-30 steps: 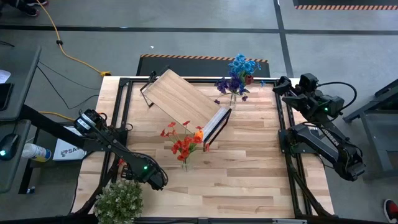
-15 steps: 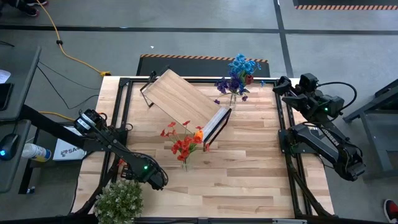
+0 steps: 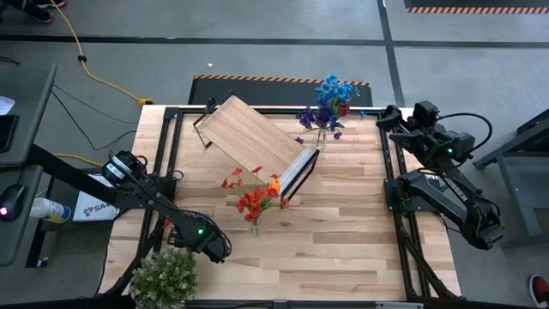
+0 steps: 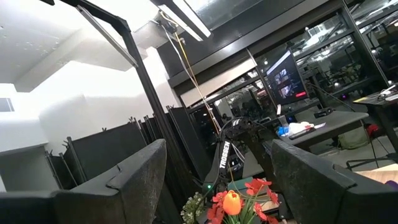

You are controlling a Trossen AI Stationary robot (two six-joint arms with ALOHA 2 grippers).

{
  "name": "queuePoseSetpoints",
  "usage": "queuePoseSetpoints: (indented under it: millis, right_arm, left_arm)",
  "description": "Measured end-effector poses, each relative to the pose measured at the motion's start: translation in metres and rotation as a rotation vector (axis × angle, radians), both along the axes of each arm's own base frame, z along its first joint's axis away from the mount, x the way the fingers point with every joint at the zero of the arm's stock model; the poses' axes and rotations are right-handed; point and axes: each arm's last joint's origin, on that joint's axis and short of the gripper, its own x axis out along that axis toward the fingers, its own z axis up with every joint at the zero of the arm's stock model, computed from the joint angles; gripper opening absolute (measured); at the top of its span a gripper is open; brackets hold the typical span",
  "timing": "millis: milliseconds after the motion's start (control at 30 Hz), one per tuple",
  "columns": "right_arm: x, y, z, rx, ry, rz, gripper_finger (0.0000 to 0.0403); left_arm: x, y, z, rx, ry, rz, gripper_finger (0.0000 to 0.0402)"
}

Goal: Pick and place flowers into a vace then onto a shelf
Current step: Put the orange flowers into the bottom transparent flower vase

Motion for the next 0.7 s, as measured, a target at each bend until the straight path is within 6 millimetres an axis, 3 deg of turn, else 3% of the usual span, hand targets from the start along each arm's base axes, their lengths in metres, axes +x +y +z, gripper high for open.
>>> queuePoseSetpoints:
  millis: [700]
  right_arm:
    - [0.0000, 0.0000, 0.0000, -0.007, -0.001, -0.003, 0.0279]
  left_arm:
    - [0.0071, -0.0035, -0.0006, -0.008, -0.093, 0.004, 0.0381]
